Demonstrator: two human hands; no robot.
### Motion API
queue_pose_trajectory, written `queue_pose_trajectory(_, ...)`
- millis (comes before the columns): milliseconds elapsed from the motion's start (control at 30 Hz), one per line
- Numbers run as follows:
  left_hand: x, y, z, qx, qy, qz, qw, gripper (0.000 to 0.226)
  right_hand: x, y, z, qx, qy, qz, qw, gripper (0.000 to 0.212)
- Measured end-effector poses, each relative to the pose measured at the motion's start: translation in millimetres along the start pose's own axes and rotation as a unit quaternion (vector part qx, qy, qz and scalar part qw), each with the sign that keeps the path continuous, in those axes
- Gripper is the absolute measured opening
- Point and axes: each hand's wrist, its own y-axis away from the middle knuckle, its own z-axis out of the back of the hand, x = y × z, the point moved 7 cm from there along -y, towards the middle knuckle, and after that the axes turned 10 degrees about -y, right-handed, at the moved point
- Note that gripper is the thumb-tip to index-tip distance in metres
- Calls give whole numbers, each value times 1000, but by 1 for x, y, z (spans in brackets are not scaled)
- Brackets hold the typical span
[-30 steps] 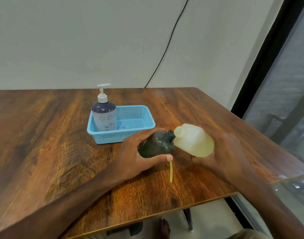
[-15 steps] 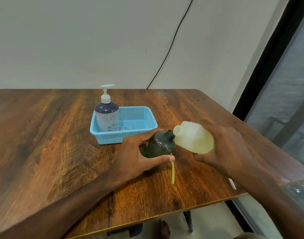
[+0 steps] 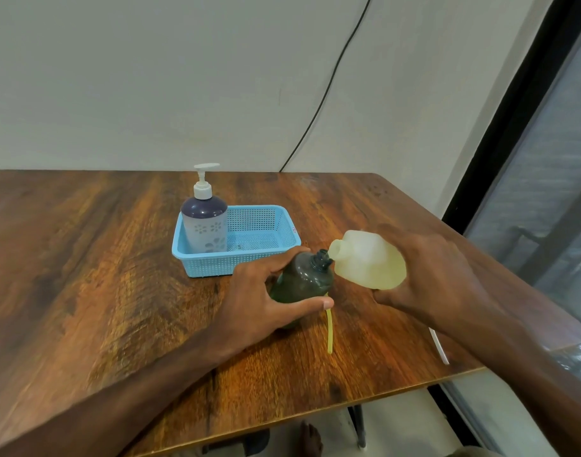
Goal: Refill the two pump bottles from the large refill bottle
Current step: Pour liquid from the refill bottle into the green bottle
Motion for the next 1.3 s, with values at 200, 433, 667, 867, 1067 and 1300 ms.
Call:
queue_pose_trajectory(200, -1, 1, 0, 4, -4, 5, 1000, 66, -1, -2, 0, 8, 9, -3, 1000, 90)
queue_pose_trajectory(433, 0, 1, -1, 0, -1, 12, 1000, 69, -1, -4, 0, -3, 22, 4, 1000, 84)
queue_pose_trajectory(667, -4, 1, 2, -5, -2, 12, 1000, 64, -1, -6, -1, 2, 27, 7, 1000, 87)
queue_pose_trajectory(867, -2, 1, 1, -4, -8, 9, 1000, 68, -1, -7, -2, 9, 37, 8, 999, 86)
queue_pose_trajectory(1067, -1, 1, 1, -3, -3, 11, 1000, 67, -1, -8, -2, 14, 32, 12, 999, 86)
queue_pose_trajectory(1300, 2, 1, -1, 3, -12, 16, 1000, 69, 0, -9, 0, 11, 34, 15, 999, 87)
